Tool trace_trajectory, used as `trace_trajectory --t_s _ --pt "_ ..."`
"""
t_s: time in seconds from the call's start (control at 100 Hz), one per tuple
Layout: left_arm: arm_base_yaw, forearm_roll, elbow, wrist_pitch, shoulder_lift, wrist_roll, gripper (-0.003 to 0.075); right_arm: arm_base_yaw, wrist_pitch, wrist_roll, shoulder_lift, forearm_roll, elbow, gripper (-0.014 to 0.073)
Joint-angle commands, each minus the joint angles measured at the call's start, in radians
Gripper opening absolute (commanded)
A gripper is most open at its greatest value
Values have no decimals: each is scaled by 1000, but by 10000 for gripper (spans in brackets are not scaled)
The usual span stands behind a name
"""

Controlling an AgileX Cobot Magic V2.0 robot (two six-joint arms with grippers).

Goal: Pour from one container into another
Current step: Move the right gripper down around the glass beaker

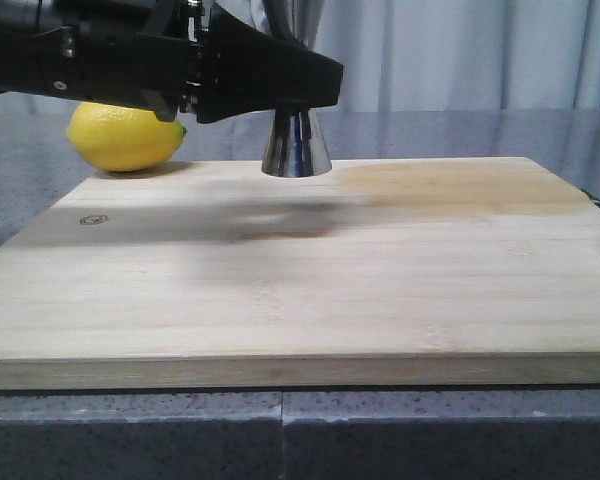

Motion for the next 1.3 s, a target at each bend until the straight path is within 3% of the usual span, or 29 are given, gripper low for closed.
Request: trace_trajectory --t_s 0.0,0.4,0.6,0.84,1.06,1.29 --pt "-4 -80 -27 117 -52 -8 -19 1 -55 -103 -21 115 22 474" --pt "-4 -80 -27 117 -52 -8 -19 1 -84 -145 -70 193 177 474" --pt "-4 -80 -27 117 -52 -8 -19 1 -103 -271 -70 272 201 474" --pt "-4 -80 -27 117 -52 -8 -19 1 -140 -273 -69 353 203 474" --pt "-4 -80 -27 117 -52 -8 -19 1 -260 -273 -65 373 250 474" --pt "-4 -80 -27 117 -52 -8 -19 1 -237 -300 -65 420 280 474"
